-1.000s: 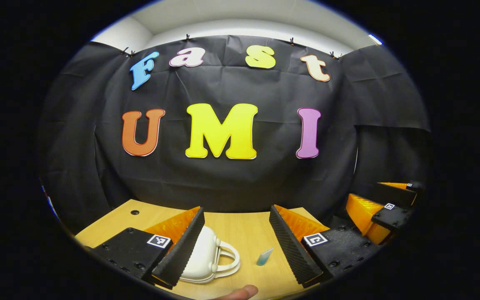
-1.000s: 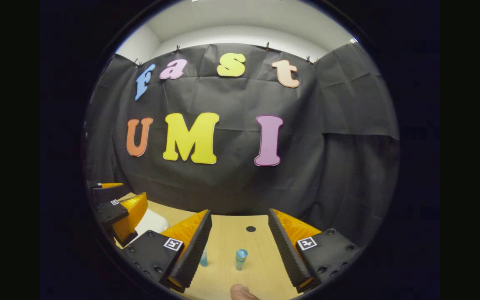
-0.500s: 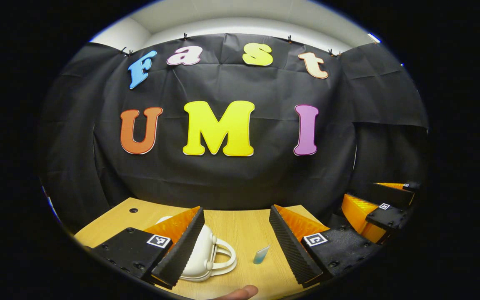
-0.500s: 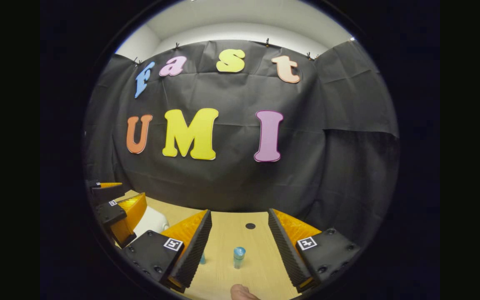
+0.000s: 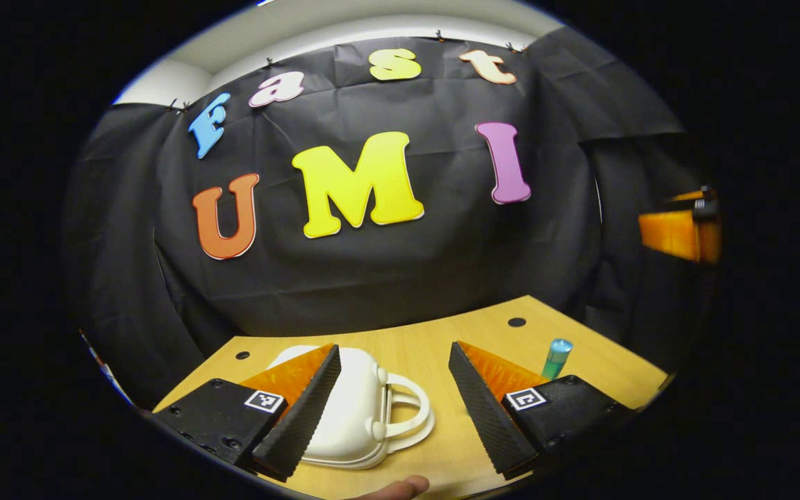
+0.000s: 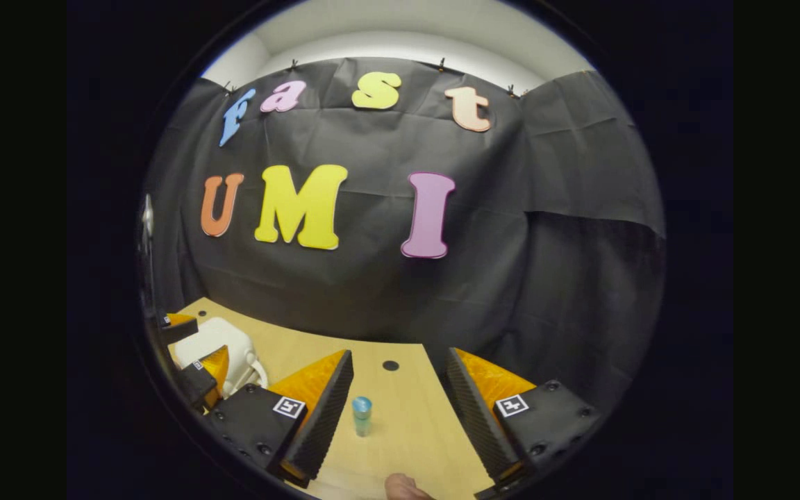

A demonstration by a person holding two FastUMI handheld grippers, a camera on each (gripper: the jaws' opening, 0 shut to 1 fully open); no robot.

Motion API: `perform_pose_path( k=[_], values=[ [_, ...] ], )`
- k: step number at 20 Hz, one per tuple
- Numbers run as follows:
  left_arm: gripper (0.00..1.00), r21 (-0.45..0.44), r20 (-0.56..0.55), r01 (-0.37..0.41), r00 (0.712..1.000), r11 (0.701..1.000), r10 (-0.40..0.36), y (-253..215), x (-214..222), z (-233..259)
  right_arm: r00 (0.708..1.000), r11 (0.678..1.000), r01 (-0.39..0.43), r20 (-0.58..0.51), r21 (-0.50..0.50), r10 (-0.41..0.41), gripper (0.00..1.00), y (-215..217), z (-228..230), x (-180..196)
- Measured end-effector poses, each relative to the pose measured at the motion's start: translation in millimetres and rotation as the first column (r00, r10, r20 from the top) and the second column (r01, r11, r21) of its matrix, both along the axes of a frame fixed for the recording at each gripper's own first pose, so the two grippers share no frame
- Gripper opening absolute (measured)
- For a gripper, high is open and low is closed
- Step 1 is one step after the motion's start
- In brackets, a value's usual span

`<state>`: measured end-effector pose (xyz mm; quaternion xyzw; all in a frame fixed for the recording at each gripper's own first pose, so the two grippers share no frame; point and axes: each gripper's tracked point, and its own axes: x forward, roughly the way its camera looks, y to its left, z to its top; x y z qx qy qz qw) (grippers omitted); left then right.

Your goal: First open the suitcase, pack the skin care products into it, and then close the suitcase.

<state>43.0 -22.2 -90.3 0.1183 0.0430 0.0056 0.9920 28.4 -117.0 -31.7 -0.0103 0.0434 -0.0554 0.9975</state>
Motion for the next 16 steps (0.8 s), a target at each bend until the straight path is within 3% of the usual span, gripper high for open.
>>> perform_pose_path(
  k=[3,7,13,16],
  values=[
    [1.0,0.163,-0.028,0.001,1.0,0.987,0.003,0.1,8.6,-35.4,1.0,1.0,0.024,-0.005,-0.008,-0.024,0.8,-27.5,-7.0,-1.0],
    [0.98,0.385,-0.114,0.049,0.993,0.922,-0.005,-2.0,18.1,-93.1,0.998,0.998,0.065,-0.017,0.009,-0.064,0.81,-67.3,-20.9,3.0],
    [0.97,0.666,-0.225,0.119,0.973,0.737,0.047,4.8,33.2,-153.7,0.995,0.994,0.08,-0.065,0.069,-0.075,0.81,-103.4,-54.1,22.2],
    [0.96,0.739,-0.216,0.079,0.969,0.669,0.124,18.3,42.8,-152.0,0.994,0.995,0.067,-0.092,0.078,-0.06,0.81,-112.6,-75.2,28.7]
  ],
)
